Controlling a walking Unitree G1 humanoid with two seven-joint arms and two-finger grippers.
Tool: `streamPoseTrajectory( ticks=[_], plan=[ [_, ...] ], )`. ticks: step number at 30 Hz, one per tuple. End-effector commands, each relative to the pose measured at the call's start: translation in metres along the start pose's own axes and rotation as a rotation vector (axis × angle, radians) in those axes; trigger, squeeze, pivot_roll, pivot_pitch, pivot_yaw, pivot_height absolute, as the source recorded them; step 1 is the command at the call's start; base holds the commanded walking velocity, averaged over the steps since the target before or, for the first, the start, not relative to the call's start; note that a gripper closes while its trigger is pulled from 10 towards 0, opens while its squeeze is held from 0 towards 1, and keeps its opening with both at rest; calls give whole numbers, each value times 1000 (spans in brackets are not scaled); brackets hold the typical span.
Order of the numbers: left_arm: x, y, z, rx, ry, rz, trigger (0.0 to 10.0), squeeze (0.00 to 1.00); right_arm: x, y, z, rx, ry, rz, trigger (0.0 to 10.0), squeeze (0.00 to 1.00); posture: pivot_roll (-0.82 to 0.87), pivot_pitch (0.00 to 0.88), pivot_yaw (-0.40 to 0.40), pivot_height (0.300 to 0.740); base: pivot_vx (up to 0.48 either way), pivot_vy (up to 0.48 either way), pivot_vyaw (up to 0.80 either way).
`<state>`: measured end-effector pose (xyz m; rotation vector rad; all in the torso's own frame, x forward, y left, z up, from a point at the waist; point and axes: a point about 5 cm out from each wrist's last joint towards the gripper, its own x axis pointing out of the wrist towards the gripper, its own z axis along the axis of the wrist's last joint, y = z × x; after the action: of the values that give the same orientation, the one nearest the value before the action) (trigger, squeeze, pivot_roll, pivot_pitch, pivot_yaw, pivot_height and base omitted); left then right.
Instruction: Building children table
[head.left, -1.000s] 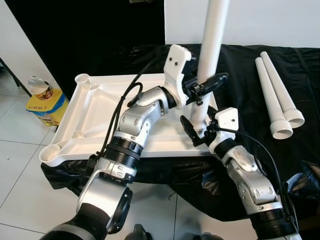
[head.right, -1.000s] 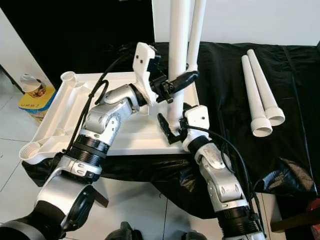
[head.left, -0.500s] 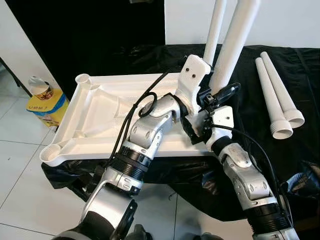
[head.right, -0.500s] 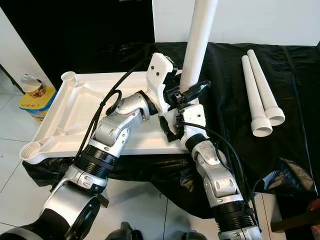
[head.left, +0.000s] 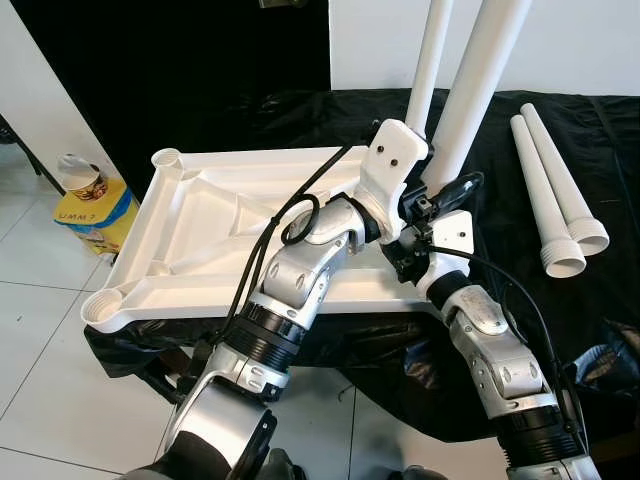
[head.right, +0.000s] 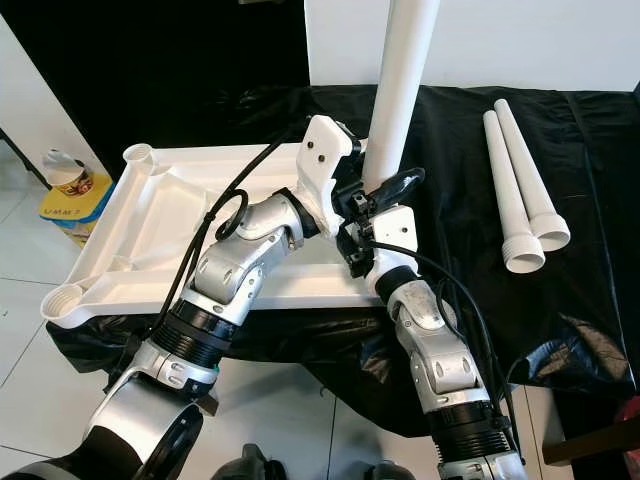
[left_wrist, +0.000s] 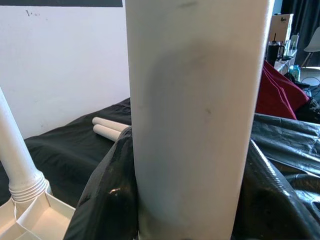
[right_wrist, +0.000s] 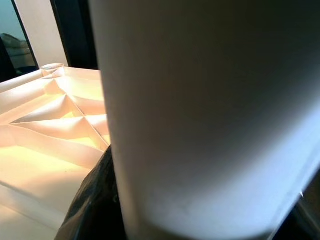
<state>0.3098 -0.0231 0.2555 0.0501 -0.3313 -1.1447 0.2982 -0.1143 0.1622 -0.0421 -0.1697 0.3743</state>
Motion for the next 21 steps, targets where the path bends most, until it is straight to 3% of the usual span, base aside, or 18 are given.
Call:
streamPoseTrajectory(
  ticks=[1,17,18,20,21],
  plan=[
    [6,-13,-2,1,4,-54,10000,0,4,3,3,-7,-15,2,10000,0,-84,17,36,740,0,0,0],
    [7,-18,-4,-16,5,-65,10000,0,5,2,5,2,-31,-12,10000,0,-84,10,36,740,0,0,0],
    [7,-18,-4,-31,2,-67,10000,525,5,2,4,0,-28,-12,10000,0,-85,9,35,740,0,0,0],
    [7,-18,-4,-31,2,-67,10000,525,5,2,4,0,-28,-12,10000,0,-85,9,35,740,0,0,0],
    [7,-19,-3,-47,-6,-75,10000,1000,5,1,3,-1,-21,-14,10000,0,-84,8,33,740,0,0,0]
  ],
)
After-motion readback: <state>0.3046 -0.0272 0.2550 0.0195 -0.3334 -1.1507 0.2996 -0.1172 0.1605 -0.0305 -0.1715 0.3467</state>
